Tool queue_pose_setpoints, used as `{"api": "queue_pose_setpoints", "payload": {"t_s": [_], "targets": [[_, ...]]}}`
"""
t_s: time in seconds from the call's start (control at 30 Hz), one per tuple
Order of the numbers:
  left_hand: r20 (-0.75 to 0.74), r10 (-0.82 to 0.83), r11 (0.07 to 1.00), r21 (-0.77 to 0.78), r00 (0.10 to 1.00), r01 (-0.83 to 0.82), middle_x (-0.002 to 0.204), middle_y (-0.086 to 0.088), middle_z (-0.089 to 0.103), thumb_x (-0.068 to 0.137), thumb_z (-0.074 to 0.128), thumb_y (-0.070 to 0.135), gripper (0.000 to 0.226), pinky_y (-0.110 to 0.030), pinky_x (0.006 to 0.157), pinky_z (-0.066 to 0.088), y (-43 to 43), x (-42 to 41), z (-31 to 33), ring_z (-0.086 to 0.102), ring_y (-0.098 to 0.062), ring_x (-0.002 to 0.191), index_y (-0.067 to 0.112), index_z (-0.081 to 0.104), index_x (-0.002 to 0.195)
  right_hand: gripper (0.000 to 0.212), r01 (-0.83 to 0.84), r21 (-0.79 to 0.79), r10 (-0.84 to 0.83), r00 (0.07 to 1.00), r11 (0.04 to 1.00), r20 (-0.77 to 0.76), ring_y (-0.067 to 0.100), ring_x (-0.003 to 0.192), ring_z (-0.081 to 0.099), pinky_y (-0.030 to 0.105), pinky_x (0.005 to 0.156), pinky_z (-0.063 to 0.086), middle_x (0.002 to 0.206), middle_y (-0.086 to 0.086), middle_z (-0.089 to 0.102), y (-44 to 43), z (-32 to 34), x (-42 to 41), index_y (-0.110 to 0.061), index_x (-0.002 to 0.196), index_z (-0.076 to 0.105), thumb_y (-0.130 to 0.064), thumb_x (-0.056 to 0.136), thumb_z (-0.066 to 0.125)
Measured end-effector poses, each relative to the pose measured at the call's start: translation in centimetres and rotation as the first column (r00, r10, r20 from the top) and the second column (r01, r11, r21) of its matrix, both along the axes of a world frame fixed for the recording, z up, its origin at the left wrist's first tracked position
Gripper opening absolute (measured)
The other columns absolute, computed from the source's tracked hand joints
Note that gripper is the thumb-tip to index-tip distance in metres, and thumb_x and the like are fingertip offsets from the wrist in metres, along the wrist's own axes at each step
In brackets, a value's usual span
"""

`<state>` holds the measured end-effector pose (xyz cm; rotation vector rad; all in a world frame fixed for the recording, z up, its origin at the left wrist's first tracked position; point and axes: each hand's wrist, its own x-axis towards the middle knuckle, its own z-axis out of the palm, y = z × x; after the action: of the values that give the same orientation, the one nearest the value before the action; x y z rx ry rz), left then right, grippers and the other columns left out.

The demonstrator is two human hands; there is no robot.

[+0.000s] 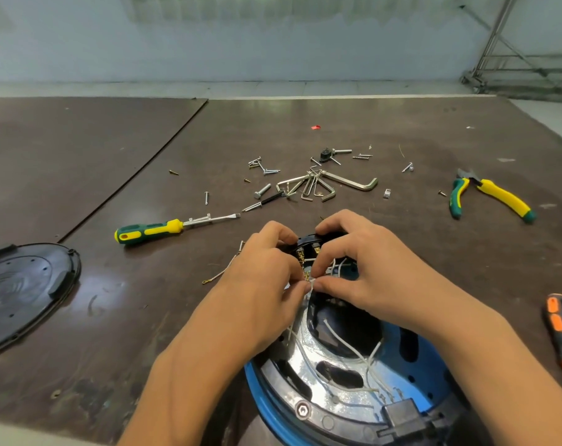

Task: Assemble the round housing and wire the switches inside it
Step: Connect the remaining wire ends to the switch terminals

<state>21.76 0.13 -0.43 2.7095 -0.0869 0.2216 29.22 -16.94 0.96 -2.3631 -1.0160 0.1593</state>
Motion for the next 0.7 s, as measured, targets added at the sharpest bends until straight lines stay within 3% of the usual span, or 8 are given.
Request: {"api": "queue_pose_setpoints", "payload": {"t_s": [0.17, 0.37, 0.7], "targets": [[-0.002, 0.019, 0.999, -0.027, 1.000, -0.019, 0.131, 0.011, 0.040, 0.091, 0.066, 0.032, 0.011, -0.022, 0.094, 0.043, -0.02, 0.07, -0.05, 0.047, -0.004, 0.119, 0.025, 0.074, 0.087, 0.013, 0.013, -0.020, -0.013, 1.000, 1.000, -0.018, 0.008, 0.132, 0.038, 0.031, 0.102, 0.037, 0.140, -0.011, 0.044, 0.03, -0.21, 0.13, -0.042, 0.078, 0.066, -0.038, 0.086, 0.075], [-0.006, 0.025, 0.999, -0.019, 1.000, -0.026, 0.133, 0.010, 0.037, 0.095, 0.059, 0.030, 0.018, -0.025, 0.095, 0.042, -0.19, 0.15, -0.29, 0.046, -0.007, 0.120, 0.019, 0.073, 0.091, 0.016, -0.001, -0.035, 0.002, 1.000, 0.999, 0.024, 0.012, 0.135, 0.036, 0.039, 0.108, 0.037, 0.140, -0.008, 0.044, 0.08, -0.57, 0.18, -0.043, 0.077, 0.060, -0.037, 0.087, 0.071], [-0.041, 0.040, 0.994, 0.103, 0.998, -0.036, 0.141, 0.010, 0.035, 0.093, 0.059, 0.041, 0.023, -0.025, 0.099, 0.040, -0.24, -0.30, 0.34, 0.042, -0.009, 0.127, 0.025, 0.076, 0.094, 0.016, -0.046, -0.106, 0.056, 0.994, 0.993, 0.092, 0.011, 0.137, 0.030, 0.035, 0.111, 0.027, 0.144, -0.009, 0.038, -0.05, -0.84, 0.33, -0.045, 0.083, 0.050, -0.040, 0.093, 0.062]]}}
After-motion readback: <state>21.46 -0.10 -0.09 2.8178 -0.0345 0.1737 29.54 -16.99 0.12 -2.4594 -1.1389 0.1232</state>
